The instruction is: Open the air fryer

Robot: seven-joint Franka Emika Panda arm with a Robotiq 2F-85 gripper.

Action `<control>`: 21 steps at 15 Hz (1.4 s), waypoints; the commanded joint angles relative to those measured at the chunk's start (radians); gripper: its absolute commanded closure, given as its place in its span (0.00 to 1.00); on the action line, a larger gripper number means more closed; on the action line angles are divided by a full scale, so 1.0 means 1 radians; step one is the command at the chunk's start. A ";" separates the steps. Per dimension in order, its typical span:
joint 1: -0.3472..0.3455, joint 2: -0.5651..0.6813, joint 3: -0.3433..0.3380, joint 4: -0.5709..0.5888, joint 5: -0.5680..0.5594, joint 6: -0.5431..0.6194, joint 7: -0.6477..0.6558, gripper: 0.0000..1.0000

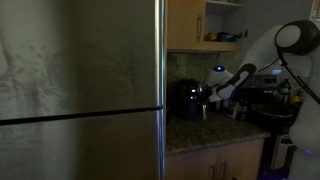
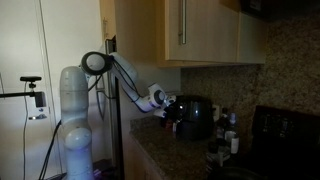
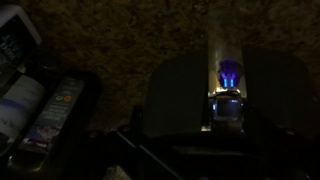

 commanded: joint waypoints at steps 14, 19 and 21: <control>0.013 0.038 0.060 0.007 0.337 -0.107 -0.232 0.00; 0.022 0.114 0.052 0.028 0.323 0.040 -0.235 0.00; 0.022 0.136 0.051 0.035 0.317 0.075 -0.237 0.00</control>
